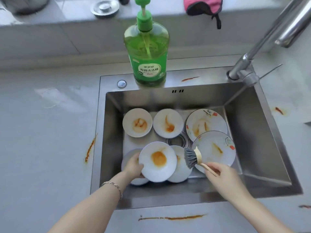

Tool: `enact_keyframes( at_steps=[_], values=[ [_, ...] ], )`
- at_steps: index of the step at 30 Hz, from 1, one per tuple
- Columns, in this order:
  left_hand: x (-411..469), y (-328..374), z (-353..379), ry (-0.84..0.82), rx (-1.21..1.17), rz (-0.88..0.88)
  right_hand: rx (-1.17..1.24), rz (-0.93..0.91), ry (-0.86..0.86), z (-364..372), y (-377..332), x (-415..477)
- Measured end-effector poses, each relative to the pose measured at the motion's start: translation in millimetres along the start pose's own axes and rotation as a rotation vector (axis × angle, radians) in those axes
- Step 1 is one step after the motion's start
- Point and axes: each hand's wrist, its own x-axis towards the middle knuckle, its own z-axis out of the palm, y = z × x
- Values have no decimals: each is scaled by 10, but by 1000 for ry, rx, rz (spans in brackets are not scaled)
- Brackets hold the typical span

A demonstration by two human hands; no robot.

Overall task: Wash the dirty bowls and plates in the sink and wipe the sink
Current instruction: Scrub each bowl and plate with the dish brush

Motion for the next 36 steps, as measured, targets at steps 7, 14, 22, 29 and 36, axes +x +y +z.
enact_keyframes(
  at_steps=[7, 14, 22, 29, 36],
  values=[
    [-693, 208, 140, 1, -281, 100, 333, -49, 29, -180, -118, -91],
    [-1384, 566, 386, -88, -446, 220, 480, -195, 107, -604, -330, -278],
    [-1657, 692, 716, -177, -595, 312, 525, -231, 117, -870, -229, -371],
    [-1728, 728, 849, -47, -559, 440, 152, -470, -7, -1200, -153, -412],
    [-1779, 805, 843, 12, -470, 474, -693, -570, 99, -1156, -197, -366]
  ],
)
